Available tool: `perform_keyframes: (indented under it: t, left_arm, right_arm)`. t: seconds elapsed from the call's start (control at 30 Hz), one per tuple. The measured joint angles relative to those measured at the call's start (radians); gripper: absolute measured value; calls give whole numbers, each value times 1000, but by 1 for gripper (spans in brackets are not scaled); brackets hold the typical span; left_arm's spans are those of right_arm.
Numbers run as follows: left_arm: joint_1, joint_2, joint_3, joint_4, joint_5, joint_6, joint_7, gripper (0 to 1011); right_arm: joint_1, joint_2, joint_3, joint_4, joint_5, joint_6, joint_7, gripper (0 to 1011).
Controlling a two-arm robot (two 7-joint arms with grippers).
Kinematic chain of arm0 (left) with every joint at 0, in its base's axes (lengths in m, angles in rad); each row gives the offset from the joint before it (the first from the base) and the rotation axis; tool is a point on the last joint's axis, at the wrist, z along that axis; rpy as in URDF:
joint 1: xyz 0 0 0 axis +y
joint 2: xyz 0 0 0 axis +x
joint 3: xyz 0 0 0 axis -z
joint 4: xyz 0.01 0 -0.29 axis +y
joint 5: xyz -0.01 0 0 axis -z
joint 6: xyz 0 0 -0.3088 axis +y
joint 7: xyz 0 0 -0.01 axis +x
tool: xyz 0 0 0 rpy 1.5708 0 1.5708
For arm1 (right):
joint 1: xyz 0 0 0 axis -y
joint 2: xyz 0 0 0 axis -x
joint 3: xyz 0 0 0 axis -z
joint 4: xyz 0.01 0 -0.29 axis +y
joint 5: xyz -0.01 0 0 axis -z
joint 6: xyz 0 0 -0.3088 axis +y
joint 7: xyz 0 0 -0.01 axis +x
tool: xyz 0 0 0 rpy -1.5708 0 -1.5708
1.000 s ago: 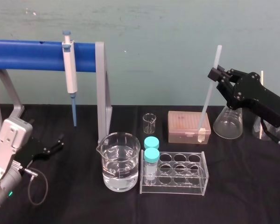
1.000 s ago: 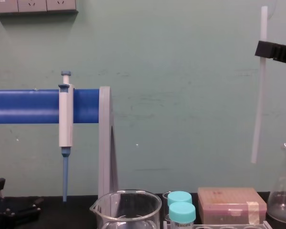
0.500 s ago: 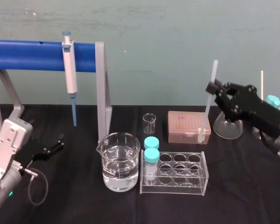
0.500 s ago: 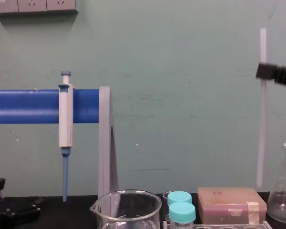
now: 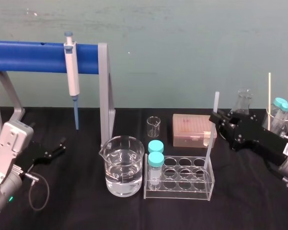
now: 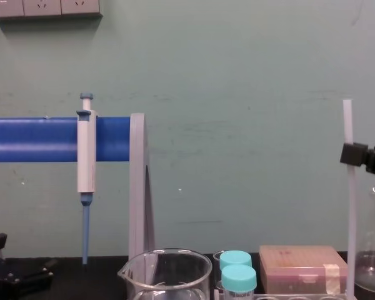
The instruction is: Pick up the stirring rod with one hand, then place it down.
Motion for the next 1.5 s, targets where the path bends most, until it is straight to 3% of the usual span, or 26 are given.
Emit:
perform_keyframes:
  t: [0.13,0.5,1.17,1.5]
  left_arm:
    - [0,0,0,0,0,0,0,1000]
    - [0,0,0,0,0,0,0,1000]
    - [0,0,0,0,0,0,0,1000]
    - [0,0,0,0,0,0,0,1000]
  right_arm:
    - [8,-19,-5,35,-12,-24,12,61]
    - [27,-45,-27,83,-36,-21,19,61]
    - [22,-71,-70,150,-110,-28,20,61]
    - [24,-89,-70,185,-136,-40,10,61]
